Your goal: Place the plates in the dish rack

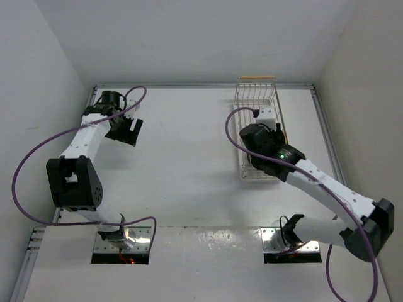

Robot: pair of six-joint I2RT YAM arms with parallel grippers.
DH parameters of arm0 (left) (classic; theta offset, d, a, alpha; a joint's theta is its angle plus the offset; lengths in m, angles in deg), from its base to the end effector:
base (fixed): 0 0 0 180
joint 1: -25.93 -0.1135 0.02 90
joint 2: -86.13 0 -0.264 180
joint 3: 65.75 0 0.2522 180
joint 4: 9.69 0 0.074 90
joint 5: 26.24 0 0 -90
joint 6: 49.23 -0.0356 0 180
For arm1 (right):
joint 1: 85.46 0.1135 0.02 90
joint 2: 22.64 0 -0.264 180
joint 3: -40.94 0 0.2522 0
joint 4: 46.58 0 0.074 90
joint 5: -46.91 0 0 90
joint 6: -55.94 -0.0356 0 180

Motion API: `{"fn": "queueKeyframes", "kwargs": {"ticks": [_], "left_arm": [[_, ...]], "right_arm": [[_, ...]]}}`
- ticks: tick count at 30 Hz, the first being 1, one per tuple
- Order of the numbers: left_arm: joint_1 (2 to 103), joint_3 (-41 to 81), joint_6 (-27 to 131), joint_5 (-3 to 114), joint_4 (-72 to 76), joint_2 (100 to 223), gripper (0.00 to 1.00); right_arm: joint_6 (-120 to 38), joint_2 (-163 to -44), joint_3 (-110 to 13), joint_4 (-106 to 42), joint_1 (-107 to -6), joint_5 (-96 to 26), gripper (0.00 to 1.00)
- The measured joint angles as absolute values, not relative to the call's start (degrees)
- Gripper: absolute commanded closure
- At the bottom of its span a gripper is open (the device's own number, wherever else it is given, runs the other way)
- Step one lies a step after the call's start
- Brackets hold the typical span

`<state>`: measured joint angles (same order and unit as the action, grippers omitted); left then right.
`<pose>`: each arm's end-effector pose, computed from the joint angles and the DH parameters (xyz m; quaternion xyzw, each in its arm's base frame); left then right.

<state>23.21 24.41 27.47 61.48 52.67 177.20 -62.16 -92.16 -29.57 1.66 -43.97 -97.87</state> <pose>0.3261 0.0141 0.2756 0.0943 0.9682 0.0130 0.2316 0.2020 0.1398 0.2958 0.0701 0.8407 -0.1671 0.5102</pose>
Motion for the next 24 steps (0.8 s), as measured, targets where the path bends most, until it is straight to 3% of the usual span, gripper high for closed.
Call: {"fn": "queueKeyframes", "kwargs": {"ticks": [4, 6, 14, 24], "left_arm": [[23.21, 24.44, 27.47, 61.41, 52.67, 177.20, 0.12], [23.21, 24.44, 27.47, 61.39, 52.67, 177.20, 0.12], [23.34, 24.48, 27.47, 61.39, 52.84, 177.20, 0.12], [23.37, 24.70, 27.47, 61.39, 53.10, 177.20, 0.12]], "right_arm": [[-59.04, -85.38, -28.68, -4.30, -44.78, -95.51, 0.50], [-58.97, -84.75, -28.20, -4.87, -46.37, -94.31, 0.55], [-60.04, -88.44, -25.77, -2.86, -61.71, -77.22, 0.64], [-59.25, -92.05, -24.98, -4.15, -63.73, -69.17, 0.87]]}}
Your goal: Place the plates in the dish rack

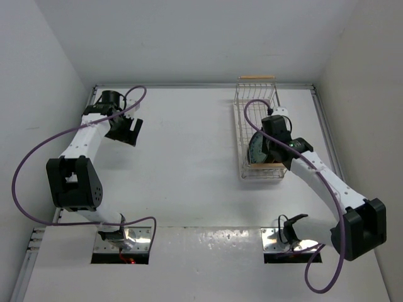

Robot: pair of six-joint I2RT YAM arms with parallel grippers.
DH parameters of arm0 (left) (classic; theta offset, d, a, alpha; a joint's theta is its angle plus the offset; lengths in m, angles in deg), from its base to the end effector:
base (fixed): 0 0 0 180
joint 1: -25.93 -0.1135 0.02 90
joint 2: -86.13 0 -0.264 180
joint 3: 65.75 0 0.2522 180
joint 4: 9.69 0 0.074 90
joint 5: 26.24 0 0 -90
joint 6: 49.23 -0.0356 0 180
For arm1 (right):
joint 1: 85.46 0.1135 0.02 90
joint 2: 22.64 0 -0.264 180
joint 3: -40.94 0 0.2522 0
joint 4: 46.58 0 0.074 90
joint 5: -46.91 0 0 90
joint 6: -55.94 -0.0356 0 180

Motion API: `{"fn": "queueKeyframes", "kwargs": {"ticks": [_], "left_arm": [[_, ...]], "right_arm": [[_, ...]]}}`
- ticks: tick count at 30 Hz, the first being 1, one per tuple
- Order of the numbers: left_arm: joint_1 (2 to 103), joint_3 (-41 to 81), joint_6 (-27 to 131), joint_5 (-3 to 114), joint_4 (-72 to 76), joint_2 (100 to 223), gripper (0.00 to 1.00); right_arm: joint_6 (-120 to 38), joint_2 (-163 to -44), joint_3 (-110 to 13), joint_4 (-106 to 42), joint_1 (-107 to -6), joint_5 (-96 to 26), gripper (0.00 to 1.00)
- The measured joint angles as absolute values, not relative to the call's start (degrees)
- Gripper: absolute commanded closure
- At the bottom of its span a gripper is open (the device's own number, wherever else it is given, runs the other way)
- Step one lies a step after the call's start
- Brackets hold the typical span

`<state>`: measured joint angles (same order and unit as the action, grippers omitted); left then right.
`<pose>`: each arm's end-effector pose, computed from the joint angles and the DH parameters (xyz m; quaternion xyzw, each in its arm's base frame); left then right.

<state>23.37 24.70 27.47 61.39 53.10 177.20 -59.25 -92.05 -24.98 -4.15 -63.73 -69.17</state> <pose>0.3259 0.0131 0.2767 0.0958 0.9683 0.0118 0.2305 0.2405 0.0790 0.2692 0.1119 0.9001 -0.0463 0.4186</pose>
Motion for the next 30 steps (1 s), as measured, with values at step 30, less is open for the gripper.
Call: {"fn": "queueKeyframes", "kwargs": {"ticks": [30], "left_arm": [[23.37, 24.72, 27.47, 61.39, 53.28, 177.51, 0.12]], "right_arm": [[-56.48, -99.59, -26.19, -6.07, -47.77, -90.99, 1.00]]}}
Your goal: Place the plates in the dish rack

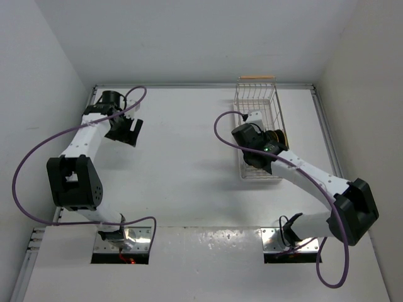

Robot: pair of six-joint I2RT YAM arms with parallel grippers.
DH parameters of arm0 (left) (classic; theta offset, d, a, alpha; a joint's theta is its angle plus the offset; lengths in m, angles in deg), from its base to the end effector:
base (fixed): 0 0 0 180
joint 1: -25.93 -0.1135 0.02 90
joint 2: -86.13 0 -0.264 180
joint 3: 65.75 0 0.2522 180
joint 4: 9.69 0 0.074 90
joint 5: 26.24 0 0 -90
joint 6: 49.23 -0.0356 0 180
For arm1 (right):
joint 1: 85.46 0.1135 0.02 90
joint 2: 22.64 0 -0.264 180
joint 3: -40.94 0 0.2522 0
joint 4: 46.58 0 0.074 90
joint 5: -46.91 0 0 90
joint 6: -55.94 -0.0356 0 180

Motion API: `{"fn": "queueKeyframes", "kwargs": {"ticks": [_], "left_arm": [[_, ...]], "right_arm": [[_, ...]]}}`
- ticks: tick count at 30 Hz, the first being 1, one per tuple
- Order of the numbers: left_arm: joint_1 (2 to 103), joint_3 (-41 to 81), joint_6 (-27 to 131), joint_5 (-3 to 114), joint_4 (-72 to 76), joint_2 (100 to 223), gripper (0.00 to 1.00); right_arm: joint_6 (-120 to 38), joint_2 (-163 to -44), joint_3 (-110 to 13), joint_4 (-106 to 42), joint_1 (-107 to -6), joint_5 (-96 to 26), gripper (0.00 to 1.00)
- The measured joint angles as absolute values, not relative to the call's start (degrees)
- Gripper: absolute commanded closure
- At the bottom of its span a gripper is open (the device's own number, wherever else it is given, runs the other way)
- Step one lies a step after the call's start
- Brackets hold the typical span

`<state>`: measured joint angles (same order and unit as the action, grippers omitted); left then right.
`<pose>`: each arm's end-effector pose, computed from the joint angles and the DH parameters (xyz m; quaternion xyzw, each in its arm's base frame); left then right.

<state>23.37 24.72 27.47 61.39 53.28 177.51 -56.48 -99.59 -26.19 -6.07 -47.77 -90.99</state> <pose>0.3265 0.0131 0.2750 0.0958 0.9692 0.0112 0.2265 0.2309 0.1450 0.2523 0.0223 0.8704 -0.1752 0.4596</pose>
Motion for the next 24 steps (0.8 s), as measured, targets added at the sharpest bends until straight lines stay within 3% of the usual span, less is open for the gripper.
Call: {"fn": "queueKeyframes", "kwargs": {"ticks": [4, 7, 11, 17, 24], "left_arm": [[23.37, 24.74, 27.47, 61.39, 53.28, 177.92, 0.12], [23.37, 24.76, 27.49, 61.39, 53.28, 177.96, 0.12], [23.37, 24.76, 27.47, 61.39, 53.28, 177.96, 0.12], [23.37, 24.76, 27.47, 60.99, 53.30, 177.96, 0.12], [23.37, 24.76, 27.47, 60.93, 53.30, 177.96, 0.12]], "right_arm": [[-58.01, -98.98, -25.53, -5.77, -47.70, -91.25, 1.00], [-59.14, -98.00, -24.66, -5.70, -47.75, -91.14, 0.81], [-59.45, -98.11, -23.13, -3.32, -48.05, -87.23, 0.70], [-57.13, -97.89, -23.08, -3.10, -49.08, -84.91, 0.67], [-54.29, -97.86, -25.88, -1.48, -49.39, -84.71, 0.54]]}}
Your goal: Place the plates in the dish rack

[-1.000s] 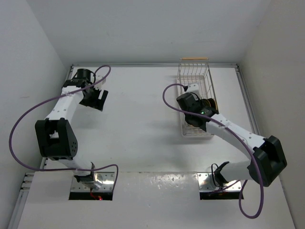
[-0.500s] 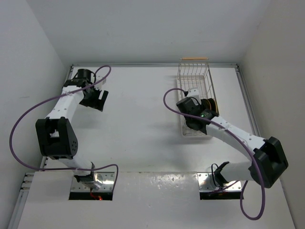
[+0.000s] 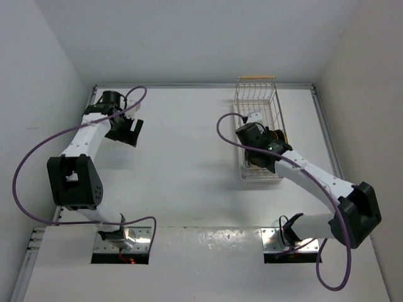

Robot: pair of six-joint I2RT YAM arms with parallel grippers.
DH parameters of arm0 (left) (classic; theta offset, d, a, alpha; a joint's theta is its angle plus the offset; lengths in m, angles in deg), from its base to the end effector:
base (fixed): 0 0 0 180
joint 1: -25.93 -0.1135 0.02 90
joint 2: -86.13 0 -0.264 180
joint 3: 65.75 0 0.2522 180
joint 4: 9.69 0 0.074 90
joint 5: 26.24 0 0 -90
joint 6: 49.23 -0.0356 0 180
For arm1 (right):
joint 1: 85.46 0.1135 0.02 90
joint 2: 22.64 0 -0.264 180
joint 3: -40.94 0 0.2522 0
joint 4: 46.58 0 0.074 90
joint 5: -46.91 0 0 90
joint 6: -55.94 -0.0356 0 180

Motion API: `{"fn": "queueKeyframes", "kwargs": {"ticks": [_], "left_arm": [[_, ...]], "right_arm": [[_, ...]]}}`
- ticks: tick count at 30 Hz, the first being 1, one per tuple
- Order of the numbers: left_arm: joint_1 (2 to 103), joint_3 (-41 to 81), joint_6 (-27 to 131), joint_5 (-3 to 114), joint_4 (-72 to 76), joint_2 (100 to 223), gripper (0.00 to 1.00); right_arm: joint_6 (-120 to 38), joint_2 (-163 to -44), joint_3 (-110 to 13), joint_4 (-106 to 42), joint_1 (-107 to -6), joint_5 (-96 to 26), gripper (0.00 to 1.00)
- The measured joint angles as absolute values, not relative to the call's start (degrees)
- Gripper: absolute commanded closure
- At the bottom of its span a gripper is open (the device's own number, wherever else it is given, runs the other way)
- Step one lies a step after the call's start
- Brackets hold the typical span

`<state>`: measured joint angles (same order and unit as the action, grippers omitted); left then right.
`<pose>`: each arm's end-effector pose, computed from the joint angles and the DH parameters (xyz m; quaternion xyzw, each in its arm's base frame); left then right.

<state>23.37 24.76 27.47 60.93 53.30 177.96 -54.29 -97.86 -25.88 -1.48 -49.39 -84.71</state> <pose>0.3278 0.0129 0.2728 0.0967 0.9699 0.0068 0.2234 0.2257 0.1351 0.2510 -0.0121 0.8946 -0.1594 0.4173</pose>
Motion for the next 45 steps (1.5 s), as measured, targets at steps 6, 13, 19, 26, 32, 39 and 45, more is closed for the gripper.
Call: {"fn": "queueKeyframes", "kwargs": {"ticks": [6, 13, 19, 26, 32, 39, 45], "left_arm": [[23.37, 24.79, 27.47, 60.86, 53.30, 177.96, 0.12], [23.37, 24.79, 27.49, 60.58, 53.28, 177.96, 0.12], [23.37, 24.79, 27.47, 60.60, 53.30, 177.96, 0.12], [23.45, 24.79, 27.49, 60.54, 53.30, 178.07, 0.12], [24.15, 24.79, 27.60, 60.54, 53.30, 178.38, 0.12], [26.32, 24.79, 27.95, 61.06, 53.28, 179.06, 0.12], [28.48, 24.79, 27.95, 61.89, 53.28, 179.14, 0.12]], "right_arm": [[-51.78, -95.74, -31.19, 0.33, -49.39, -85.13, 0.40], [-50.62, -87.90, -36.04, 2.67, -52.69, -85.13, 0.17], [-54.42, -71.70, -29.79, 3.44, -63.57, -88.30, 0.08], [-55.80, -53.69, -16.09, 7.22, -67.03, -94.16, 0.01], [-61.31, -49.23, -12.00, 9.75, -67.03, -99.42, 0.01], [-70.79, -49.01, -12.07, 15.74, -67.00, -101.61, 0.01], [-74.25, -48.07, -12.05, 18.95, -67.00, -102.22, 0.01]]}}
